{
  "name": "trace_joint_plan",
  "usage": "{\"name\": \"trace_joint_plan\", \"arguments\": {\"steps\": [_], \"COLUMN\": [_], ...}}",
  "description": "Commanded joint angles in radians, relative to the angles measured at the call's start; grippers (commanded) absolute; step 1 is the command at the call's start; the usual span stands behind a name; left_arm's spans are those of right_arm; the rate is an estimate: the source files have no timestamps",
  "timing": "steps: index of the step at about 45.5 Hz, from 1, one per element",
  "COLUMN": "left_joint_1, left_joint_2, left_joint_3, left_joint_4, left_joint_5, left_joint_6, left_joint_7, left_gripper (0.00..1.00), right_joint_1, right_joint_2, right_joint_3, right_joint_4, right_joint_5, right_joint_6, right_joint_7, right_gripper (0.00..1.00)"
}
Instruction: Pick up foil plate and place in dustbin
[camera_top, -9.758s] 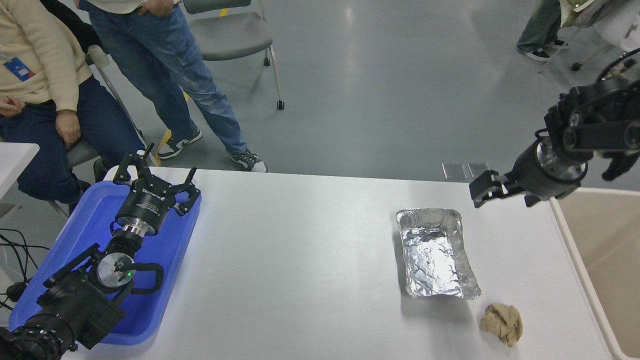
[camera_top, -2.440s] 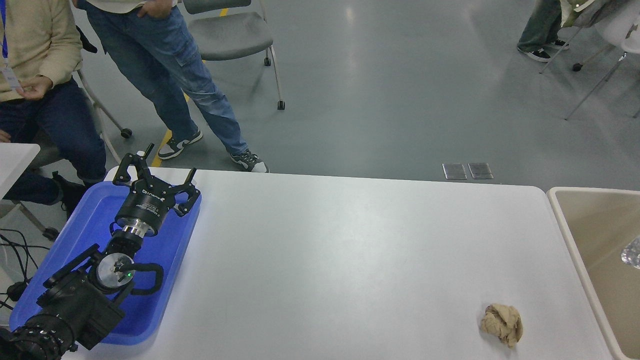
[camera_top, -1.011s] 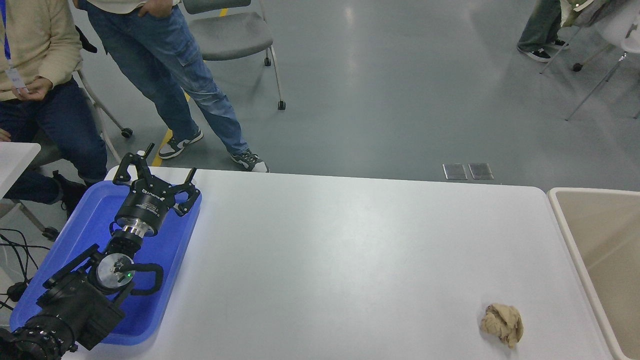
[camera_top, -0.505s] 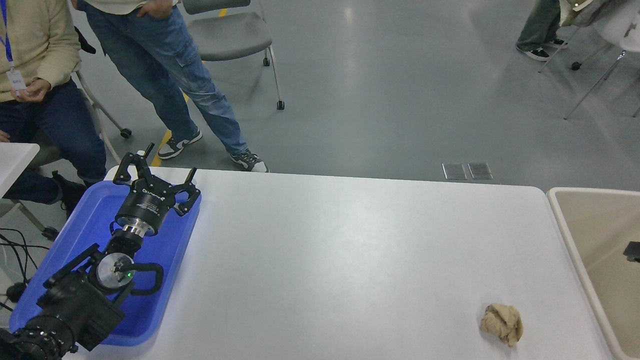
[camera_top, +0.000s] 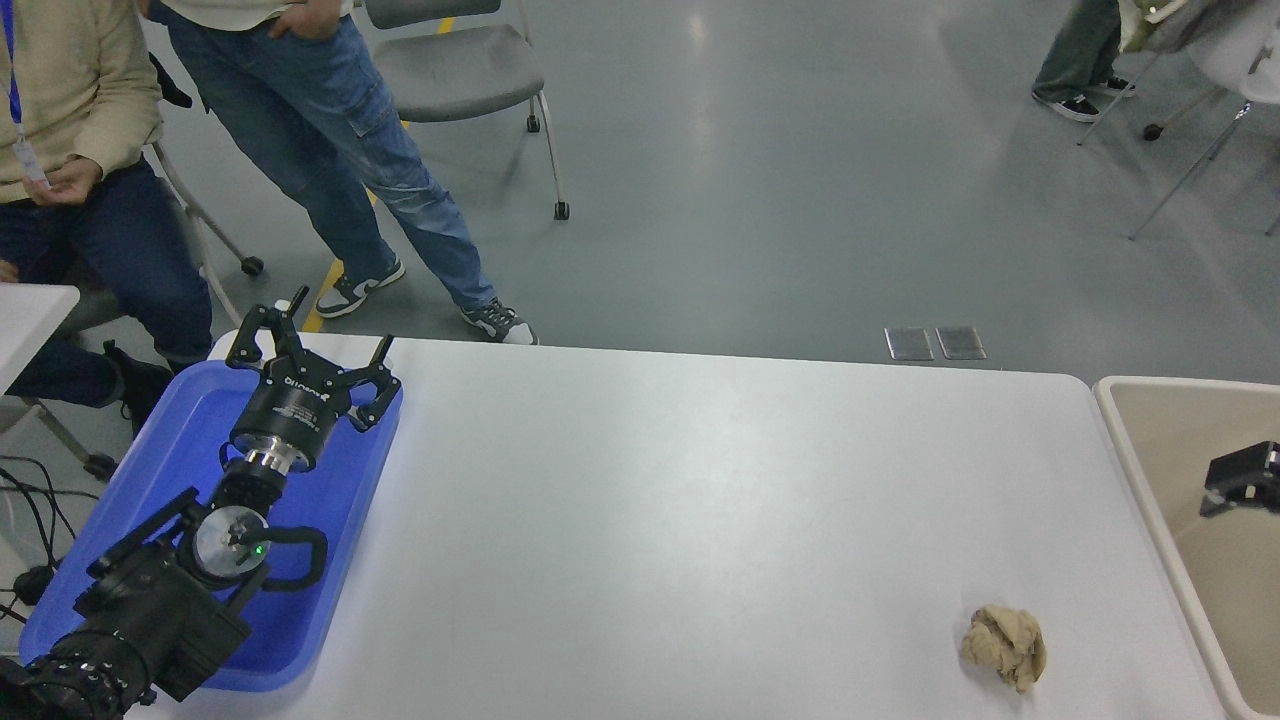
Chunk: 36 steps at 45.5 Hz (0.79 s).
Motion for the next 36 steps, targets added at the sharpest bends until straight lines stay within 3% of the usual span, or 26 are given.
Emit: {"name": "trace_joint_plan", "arguments": {"steps": [1, 15, 36], "left_joint_1": [0.000, 0.000, 0.000], "left_joint_2": [0.000, 0.000, 0.000], "left_joint_3": [0.000, 0.002, 0.002], "left_joint_4": [0.000, 0.000, 0.000], "left_joint_5": [0.000, 0.002, 0.000], "left_joint_6": [0.001, 0.001, 0.001], "left_joint_7": [0.000, 0.000, 0.000], "left_gripper": [1.00, 1.00, 1.00], "right_joint_1": [0.238, 0.452, 0.593], "right_joint_2": [0.143, 0.385, 0.467], "right_joint_3": [-0.060, -0.044, 0.012], "right_joint_4": [0.112, 0.176, 0.224], "right_joint_5": [0.002, 0.011, 0.011], "right_joint_6": [0.097, 0.097, 0.097], "right_joint_7": [0.000, 0.002, 0.002], "right_gripper": [1.00, 1.00, 1.00]}}
